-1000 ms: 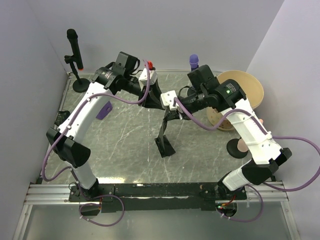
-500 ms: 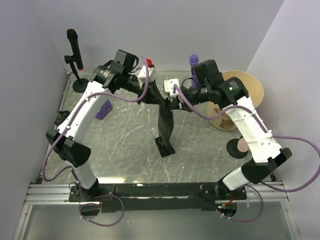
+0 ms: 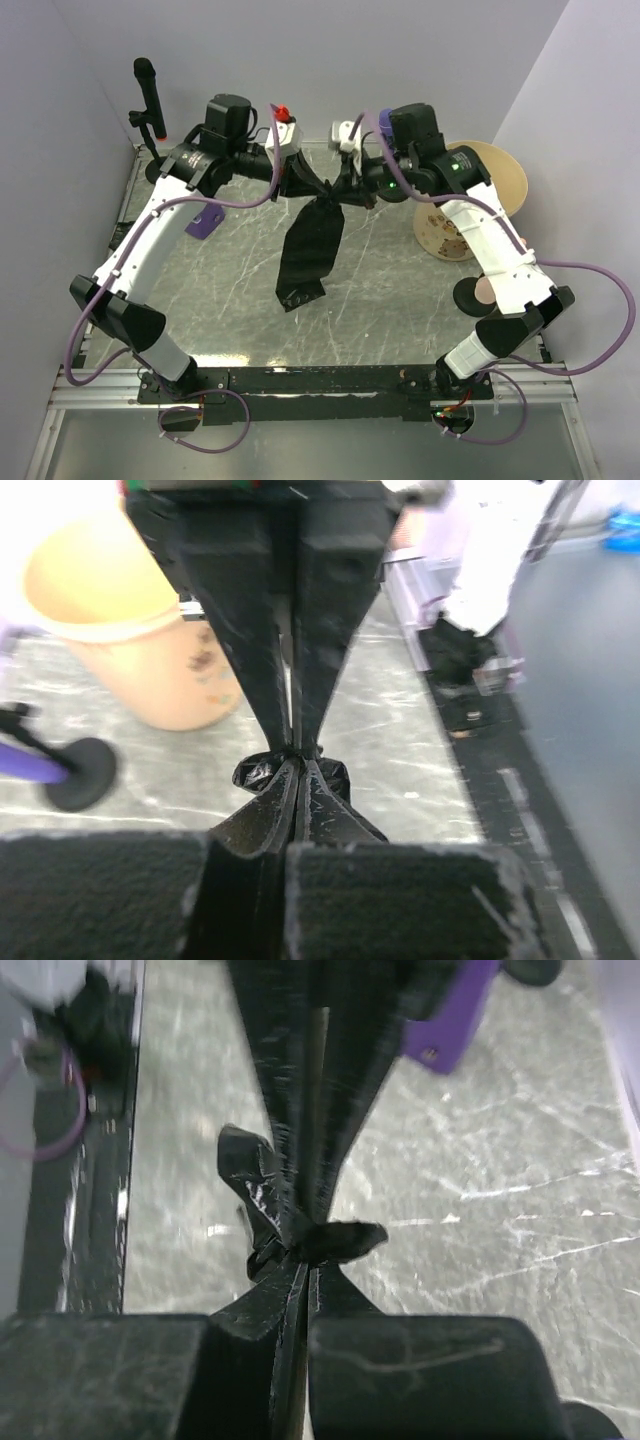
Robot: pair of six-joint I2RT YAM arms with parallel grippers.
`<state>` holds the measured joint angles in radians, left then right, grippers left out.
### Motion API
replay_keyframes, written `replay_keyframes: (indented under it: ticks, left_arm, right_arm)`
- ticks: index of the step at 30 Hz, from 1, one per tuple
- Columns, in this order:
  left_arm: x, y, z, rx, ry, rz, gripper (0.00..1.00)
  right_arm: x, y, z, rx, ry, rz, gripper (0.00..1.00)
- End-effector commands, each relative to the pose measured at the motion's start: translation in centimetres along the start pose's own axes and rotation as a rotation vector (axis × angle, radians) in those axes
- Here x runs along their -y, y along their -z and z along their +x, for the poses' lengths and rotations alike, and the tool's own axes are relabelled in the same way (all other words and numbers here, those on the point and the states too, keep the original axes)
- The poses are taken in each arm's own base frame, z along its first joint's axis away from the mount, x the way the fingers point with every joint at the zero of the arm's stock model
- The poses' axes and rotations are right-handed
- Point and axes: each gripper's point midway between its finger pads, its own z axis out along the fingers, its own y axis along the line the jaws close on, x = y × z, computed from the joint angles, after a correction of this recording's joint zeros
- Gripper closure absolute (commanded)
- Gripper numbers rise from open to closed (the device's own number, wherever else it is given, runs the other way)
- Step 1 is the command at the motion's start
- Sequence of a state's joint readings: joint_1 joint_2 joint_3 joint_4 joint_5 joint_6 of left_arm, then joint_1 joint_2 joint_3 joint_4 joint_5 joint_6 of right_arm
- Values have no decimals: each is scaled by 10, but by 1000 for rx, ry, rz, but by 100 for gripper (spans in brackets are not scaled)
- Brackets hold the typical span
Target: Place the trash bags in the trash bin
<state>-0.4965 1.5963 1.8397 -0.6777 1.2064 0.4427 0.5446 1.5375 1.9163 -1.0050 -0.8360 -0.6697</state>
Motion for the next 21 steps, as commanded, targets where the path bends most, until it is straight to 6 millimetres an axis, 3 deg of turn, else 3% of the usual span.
replay_keyframes:
  ticks: [1,4,5,7,8,9,11,14,16,17,19,21]
  left_arm:
    - [-2,4,6,-65,-19,-29,99]
    - [5,8,-17,-11,-45,-59,99]
    - [4,11,-32,19,-101,-86,99]
    - [-5,15,-47,45,-141,-156,99]
    - [-13,17,-51,47,-159,-200,99]
    - [-20,18,-48,32,-167,-235,99]
    - [-35,20,-24,-53,-182,-295,99]
    - [-35,24,18,-193,-201,-272,99]
    - [-23,24,23,-211,-196,-236,100]
    - [-17,25,12,-190,-217,-236,99]
    - [-9,24,-17,-133,-280,-246,100]
    - [-9,23,-43,-73,-324,-275,99]
  right_arm:
    - [16,32,-67,207,65,100,100]
    - [38,17,-25,96,-5,179,100]
    - [41,10,-9,64,-61,188,100]
    - [18,-4,7,33,-88,90,100]
    - [-2,-9,7,35,-58,18,100]
    - [-25,-5,-5,74,-3,-56,100]
    - [-53,10,-37,185,58,-144,100]
    - [-26,32,-75,274,24,-16,100]
    - [13,36,-73,227,-4,150,100]
    - [35,37,-60,172,-7,256,100]
    - [57,25,-27,76,-62,330,100]
    - [48,9,-9,53,-118,265,100]
